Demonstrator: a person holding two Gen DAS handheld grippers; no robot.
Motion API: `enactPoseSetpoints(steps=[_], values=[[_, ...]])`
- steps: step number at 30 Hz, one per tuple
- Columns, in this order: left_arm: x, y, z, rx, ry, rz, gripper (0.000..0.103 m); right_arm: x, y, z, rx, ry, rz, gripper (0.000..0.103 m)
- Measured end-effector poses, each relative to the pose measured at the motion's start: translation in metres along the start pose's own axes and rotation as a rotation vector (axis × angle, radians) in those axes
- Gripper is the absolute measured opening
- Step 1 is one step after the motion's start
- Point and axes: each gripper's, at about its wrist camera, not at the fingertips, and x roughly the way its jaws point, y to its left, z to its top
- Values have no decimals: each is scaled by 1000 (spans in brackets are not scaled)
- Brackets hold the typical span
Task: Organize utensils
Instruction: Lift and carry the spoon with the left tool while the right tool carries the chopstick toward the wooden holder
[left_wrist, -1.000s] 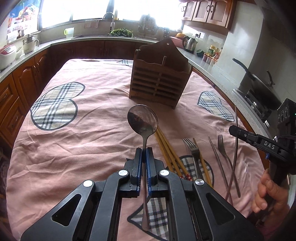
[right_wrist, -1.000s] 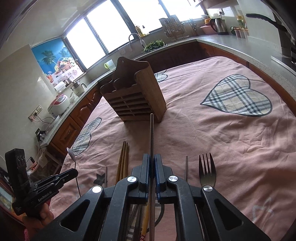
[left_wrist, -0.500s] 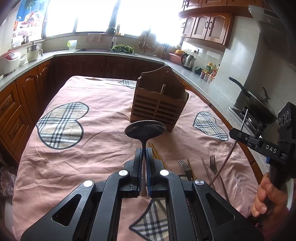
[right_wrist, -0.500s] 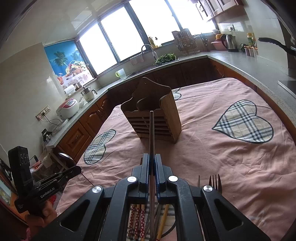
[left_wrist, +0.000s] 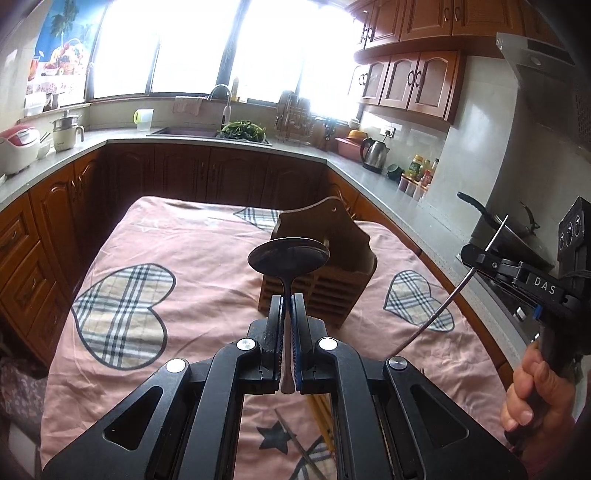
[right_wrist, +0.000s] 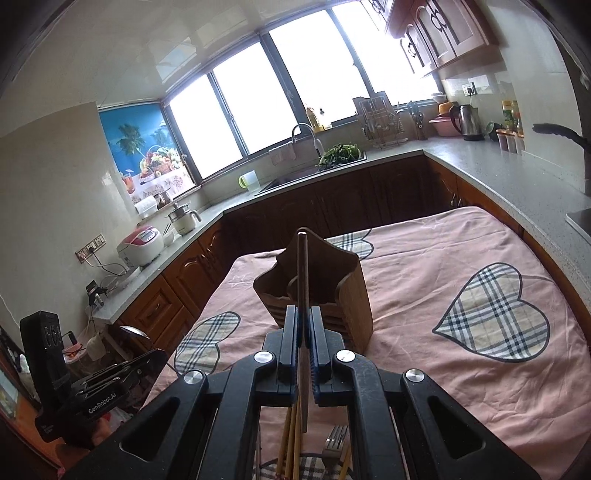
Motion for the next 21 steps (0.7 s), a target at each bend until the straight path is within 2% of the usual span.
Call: enactPoseSetpoints(steps=[8, 13, 17, 21], values=[[25, -7, 66, 47, -118, 4, 3, 15, 3, 62, -17, -125, -6, 5], [56, -4, 101, 35, -152, 4, 3, 36, 0, 88, -22, -167, -26, 5], [88, 1, 114, 22, -158, 15, 3, 61, -9, 93, -20, -153, -48, 5], [126, 9, 112, -3, -120, 13, 3, 92, -23, 80, -2, -110, -62, 5]])
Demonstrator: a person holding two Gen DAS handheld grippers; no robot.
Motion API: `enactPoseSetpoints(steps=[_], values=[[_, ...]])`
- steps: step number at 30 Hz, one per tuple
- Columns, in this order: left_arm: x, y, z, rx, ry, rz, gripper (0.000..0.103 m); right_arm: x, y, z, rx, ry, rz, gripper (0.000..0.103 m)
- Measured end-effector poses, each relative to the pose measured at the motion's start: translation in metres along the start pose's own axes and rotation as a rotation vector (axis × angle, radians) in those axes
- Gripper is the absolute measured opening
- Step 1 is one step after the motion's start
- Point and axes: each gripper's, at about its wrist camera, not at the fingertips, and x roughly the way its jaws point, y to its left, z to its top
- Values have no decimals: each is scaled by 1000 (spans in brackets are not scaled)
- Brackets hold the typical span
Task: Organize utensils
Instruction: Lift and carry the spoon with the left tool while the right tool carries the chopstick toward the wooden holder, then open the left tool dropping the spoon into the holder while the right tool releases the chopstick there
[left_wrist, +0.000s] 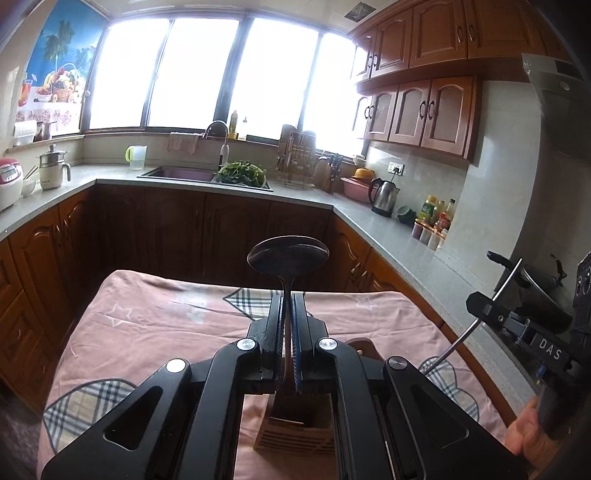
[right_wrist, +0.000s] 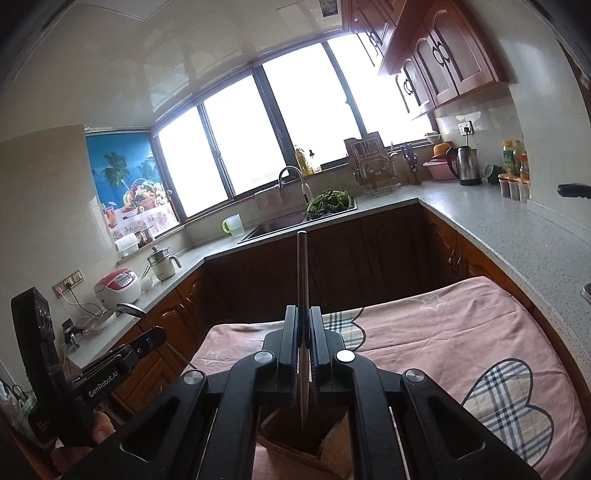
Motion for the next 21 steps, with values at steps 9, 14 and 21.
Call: enactPoseSetpoints(steps=[9, 14, 21], values=[[56, -3, -46, -9, 132, -2, 3, 46, -20, -40, 33, 89, -18, 5], [64, -5, -59, -6, 157, 4, 4, 55, -24, -50, 51, 114, -19, 5], [64, -10, -58, 18, 163, 15, 4, 55, -29, -49, 82, 122, -12, 6]])
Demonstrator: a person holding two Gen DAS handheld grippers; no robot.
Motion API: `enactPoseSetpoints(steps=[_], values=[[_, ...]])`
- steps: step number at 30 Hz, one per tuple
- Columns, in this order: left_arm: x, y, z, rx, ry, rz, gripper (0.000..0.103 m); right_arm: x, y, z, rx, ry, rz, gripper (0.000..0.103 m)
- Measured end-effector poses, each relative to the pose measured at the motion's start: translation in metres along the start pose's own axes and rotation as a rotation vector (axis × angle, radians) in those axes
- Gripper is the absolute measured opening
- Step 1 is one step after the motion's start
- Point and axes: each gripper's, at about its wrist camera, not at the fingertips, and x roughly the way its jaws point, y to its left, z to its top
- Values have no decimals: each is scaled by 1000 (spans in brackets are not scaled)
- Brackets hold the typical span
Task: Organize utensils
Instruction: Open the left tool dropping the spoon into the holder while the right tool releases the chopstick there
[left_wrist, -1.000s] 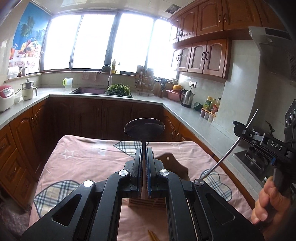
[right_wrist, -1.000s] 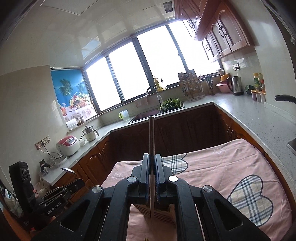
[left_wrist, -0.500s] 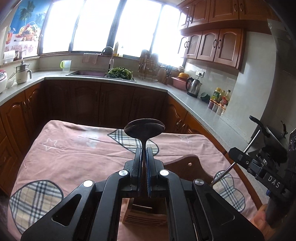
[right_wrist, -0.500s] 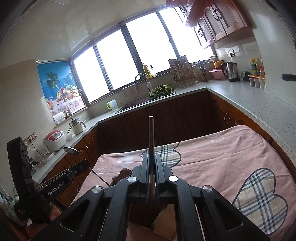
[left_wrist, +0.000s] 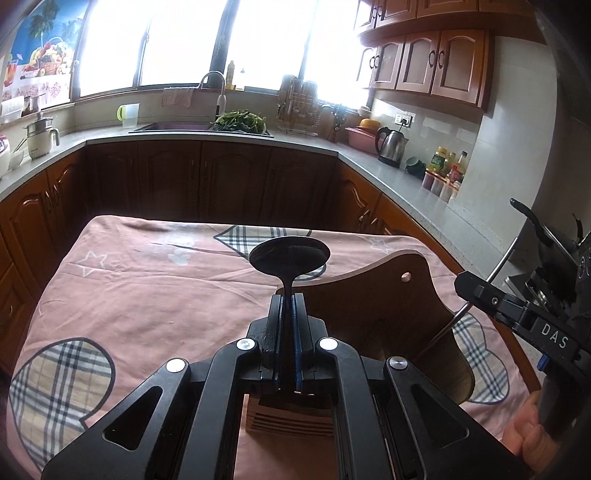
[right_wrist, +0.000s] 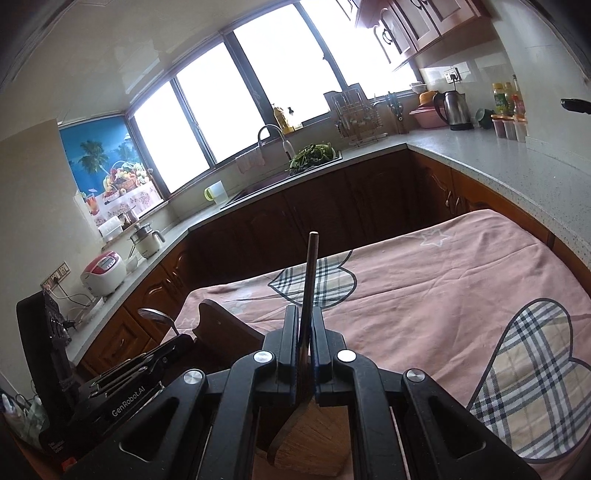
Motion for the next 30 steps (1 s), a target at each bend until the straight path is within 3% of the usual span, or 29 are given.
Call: enactPoseSetpoints(steps=[1, 7, 9, 13, 15, 17, 20, 22, 23, 30], values=[[0, 0, 1, -2, 1, 1, 4, 0, 0, 0, 3, 2, 0, 10], [0, 2, 4, -8, 12, -12, 7, 2, -2, -1, 23, 19, 6, 12], [-1, 3, 4, -7, 11, -10, 14, -1, -3, -2, 27, 18, 7, 17], [-7, 3, 4, -8, 0, -8, 27, -7, -3, 0, 39, 5, 17, 43], [-11, 3, 3, -12, -2, -8, 32, -10, -3, 2, 41, 2, 22, 43], [-16, 5, 3, -21, -6, -6, 43, -15, -3, 3, 49, 0, 27, 43], [-27, 9, -2, -43, -15, 0, 64, -26, -3, 1, 57, -10, 32, 57], [-36, 11, -6, -60, -20, 8, 72, -37, -3, -1, 60, -22, 36, 71], [-40, 13, -9, -69, -17, 9, 77, -42, -3, -3, 60, -28, 36, 73], [-75, 20, -38, -110, 5, 42, 86, -81, -2, -19, 67, -46, 57, 84]])
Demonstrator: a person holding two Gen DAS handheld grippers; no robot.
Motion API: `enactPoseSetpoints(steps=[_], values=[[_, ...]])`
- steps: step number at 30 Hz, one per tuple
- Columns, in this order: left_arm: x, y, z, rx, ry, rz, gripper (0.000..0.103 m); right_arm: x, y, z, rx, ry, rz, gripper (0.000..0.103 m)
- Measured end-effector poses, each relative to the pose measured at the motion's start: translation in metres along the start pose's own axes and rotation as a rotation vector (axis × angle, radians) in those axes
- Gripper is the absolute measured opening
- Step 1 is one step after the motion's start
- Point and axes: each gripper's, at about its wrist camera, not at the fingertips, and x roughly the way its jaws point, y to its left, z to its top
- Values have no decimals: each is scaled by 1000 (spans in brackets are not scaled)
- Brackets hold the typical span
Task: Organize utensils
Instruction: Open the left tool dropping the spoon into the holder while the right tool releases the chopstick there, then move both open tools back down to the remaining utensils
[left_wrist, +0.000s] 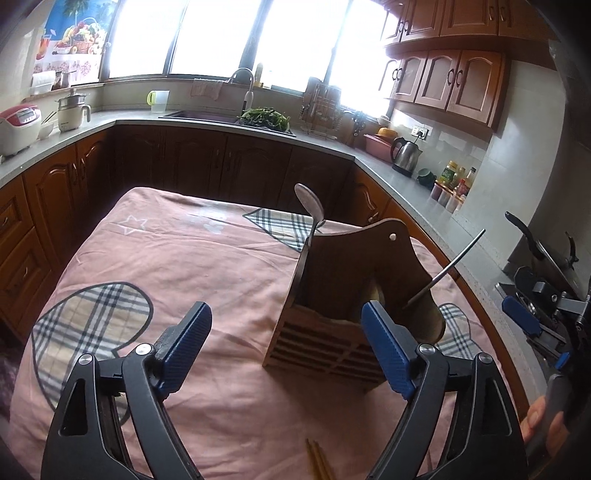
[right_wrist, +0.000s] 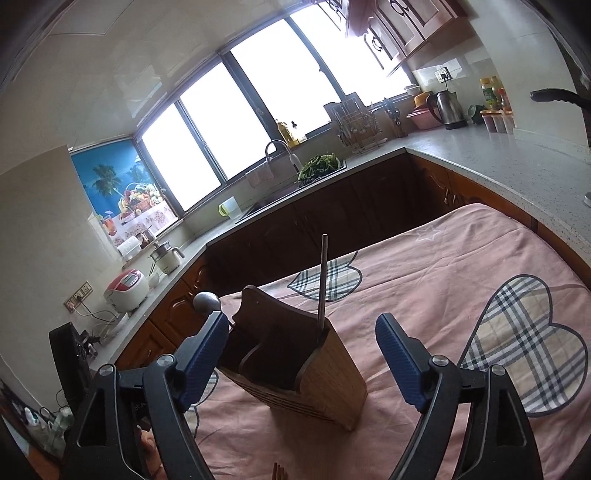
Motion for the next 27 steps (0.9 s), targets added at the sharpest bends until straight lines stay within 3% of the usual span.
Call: enactPoseSetpoints(steps=[14, 27], values=[[-67, 12, -75, -27, 68, 21, 86, -85, -8, -61, -36, 38, -56, 84], [-87, 15, -135, -23, 162, 49, 86, -126, -26, -121, -34, 101, -125, 84]])
